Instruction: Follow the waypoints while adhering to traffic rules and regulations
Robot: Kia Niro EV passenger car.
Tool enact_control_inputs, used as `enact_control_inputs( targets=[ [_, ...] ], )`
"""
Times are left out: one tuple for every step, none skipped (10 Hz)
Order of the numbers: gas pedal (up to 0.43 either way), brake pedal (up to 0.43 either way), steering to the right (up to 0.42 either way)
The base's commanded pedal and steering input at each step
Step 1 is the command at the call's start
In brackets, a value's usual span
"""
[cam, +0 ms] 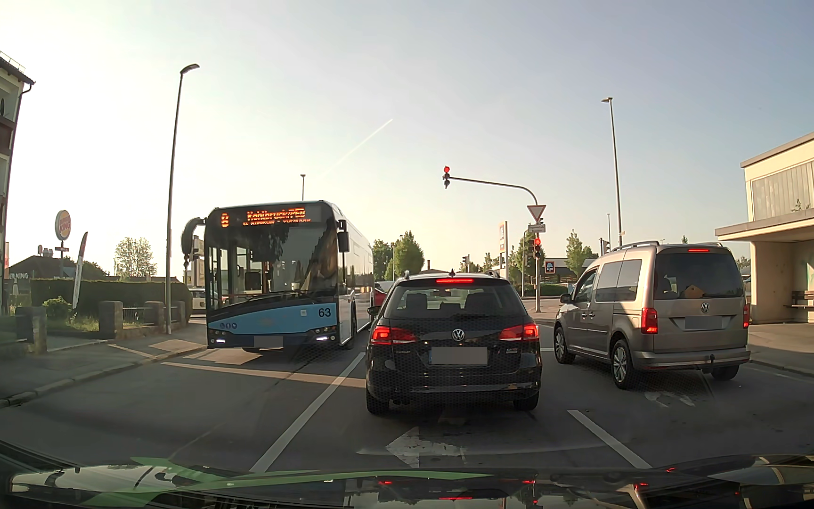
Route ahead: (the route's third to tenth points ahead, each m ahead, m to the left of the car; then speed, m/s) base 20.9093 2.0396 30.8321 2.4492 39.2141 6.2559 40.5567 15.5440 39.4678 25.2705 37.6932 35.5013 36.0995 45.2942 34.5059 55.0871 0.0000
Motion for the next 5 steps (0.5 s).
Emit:
enact_control_inputs(
  targets=[
    [0.0, 0.494, -0.008],
    [0.0, 0.494, -0.008],
    [0.0, 0.494, -0.008],
    [0.0, 0.494, -0.008],
    [0.0, 0.494, -0.008]
  ],
)
